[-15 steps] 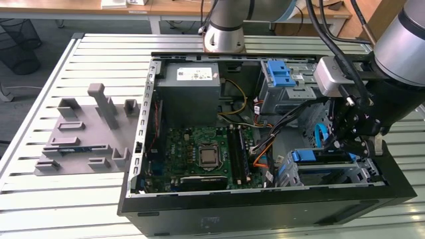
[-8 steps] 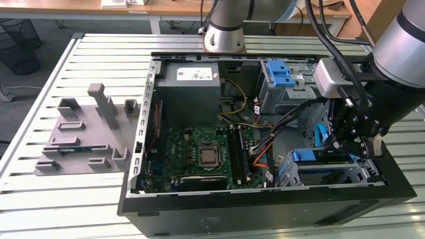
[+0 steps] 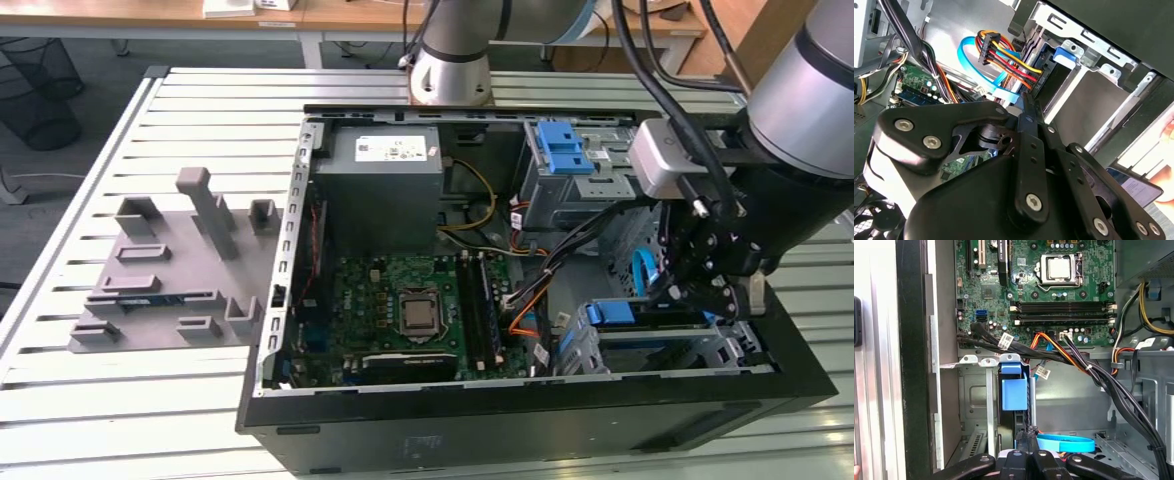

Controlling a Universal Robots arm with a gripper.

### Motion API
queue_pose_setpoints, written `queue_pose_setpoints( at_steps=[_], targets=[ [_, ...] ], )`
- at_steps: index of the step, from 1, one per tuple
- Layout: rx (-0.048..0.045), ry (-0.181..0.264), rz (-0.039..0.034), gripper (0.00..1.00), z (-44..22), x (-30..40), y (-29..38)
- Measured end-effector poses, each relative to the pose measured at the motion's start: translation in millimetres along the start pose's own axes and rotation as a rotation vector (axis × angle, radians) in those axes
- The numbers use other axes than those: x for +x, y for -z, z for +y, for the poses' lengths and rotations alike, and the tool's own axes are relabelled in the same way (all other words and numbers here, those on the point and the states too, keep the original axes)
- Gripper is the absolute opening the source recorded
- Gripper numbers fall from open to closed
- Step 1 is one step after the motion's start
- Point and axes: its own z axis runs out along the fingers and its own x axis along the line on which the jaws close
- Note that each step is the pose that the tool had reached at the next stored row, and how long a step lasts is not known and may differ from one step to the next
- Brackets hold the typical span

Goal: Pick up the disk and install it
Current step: 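Insert the second disk wire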

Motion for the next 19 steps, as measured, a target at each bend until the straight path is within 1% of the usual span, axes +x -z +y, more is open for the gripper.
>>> queue_pose_setpoints(
  at_steps=[5, 14, 15, 19],
  targets=[
    [0.0000, 0.000, 0.0001, 0.11, 0.0, 0.0, -1.3],
    [0.0000, 0.000, 0.0000, 0.11, 0.0, 0.0, -1.7],
    [0.0000, 0.000, 0.0000, 0.17, 0.0, 0.1, -1.7],
    [0.0000, 0.000, -0.0003, 0.17, 0.0, 0.1, -1.6]
  ],
)
